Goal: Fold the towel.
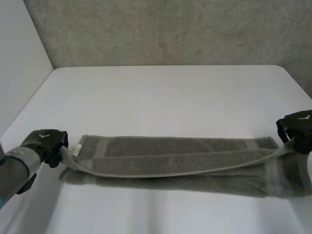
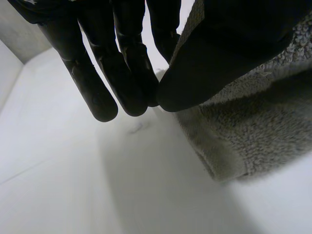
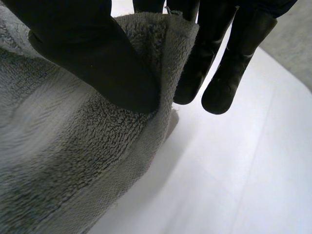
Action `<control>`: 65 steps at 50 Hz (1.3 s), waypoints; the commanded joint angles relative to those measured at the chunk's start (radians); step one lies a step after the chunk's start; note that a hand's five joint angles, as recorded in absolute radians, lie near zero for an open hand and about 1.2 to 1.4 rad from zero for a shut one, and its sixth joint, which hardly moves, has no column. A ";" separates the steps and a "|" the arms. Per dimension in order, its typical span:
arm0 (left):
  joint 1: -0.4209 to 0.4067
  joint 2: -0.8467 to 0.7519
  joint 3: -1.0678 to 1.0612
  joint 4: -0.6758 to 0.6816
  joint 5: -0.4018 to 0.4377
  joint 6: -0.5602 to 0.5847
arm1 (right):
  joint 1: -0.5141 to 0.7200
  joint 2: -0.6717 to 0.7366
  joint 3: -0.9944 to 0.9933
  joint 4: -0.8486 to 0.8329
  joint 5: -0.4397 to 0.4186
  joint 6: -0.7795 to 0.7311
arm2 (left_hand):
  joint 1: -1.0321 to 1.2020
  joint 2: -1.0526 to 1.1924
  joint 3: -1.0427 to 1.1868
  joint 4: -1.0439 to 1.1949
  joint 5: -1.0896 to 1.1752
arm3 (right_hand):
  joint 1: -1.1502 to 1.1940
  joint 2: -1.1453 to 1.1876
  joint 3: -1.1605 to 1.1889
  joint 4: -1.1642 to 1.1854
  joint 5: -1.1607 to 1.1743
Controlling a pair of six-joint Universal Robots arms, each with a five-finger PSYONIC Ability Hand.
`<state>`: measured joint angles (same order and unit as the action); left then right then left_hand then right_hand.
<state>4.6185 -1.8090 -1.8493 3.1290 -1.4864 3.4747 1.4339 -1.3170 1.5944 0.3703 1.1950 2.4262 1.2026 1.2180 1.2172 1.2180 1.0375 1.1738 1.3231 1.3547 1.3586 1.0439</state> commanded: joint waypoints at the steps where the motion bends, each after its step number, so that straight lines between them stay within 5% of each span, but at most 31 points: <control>1: -0.029 -0.160 0.152 0.003 -0.020 -0.031 | 0.055 0.131 -0.074 -0.103 0.037 0.019 | 0.194 0.178 0.179 0.178 0.184 | 0.222 0.073 0.042 0.038 0.178; 11: -0.122 -0.314 0.602 -0.003 -0.153 -0.048 | 0.188 0.236 -0.422 -0.254 0.138 0.160 | 0.194 0.178 0.179 0.178 0.184 | 0.222 0.073 0.042 0.038 0.178; 19: -0.179 -0.259 1.022 0.031 -0.167 -0.136 | 0.223 0.040 -0.554 -0.684 0.208 0.407 | 0.194 0.178 0.179 0.178 0.184 | 0.222 0.073 0.042 0.038 0.178; 25: -0.167 -0.196 1.032 0.029 -0.155 -0.263 | 0.221 -0.010 -0.527 -0.683 0.206 0.433 | 0.194 0.178 0.179 0.178 0.184 | 0.222 0.073 0.042 0.038 0.178; 39: -0.121 -0.207 0.548 0.126 -0.061 -0.286 | 0.237 0.163 -0.306 -0.392 0.121 0.225 | 0.194 0.178 0.179 0.178 0.184 | 0.222 0.073 0.042 0.038 0.178; 47: -0.115 -0.305 0.300 0.276 -0.038 -0.144 | 0.238 0.254 -0.163 -0.373 0.120 0.123 | 0.194 0.178 0.179 0.178 0.184 | 0.222 0.073 0.042 0.038 0.178; 55: -0.033 -0.273 0.150 0.244 -0.041 0.046 | 0.230 0.162 -0.068 -0.284 0.121 0.097 | 0.194 0.178 0.179 0.178 0.184 | 0.222 0.073 0.042 0.038 0.178; 65: 0.039 0.080 -0.099 0.021 -0.032 0.079 | 0.149 -0.025 0.045 0.217 0.130 -0.214 | 0.194 0.178 0.179 0.178 0.184 | 0.222 0.073 0.042 0.038 0.178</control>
<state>4.6228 -1.9210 -1.8231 3.2749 -1.5234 3.5544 1.6469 -1.2509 1.5751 0.3052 1.3194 2.4104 1.2028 1.2182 1.2173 1.2181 1.0404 1.1824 1.3231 1.3583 1.3586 1.0611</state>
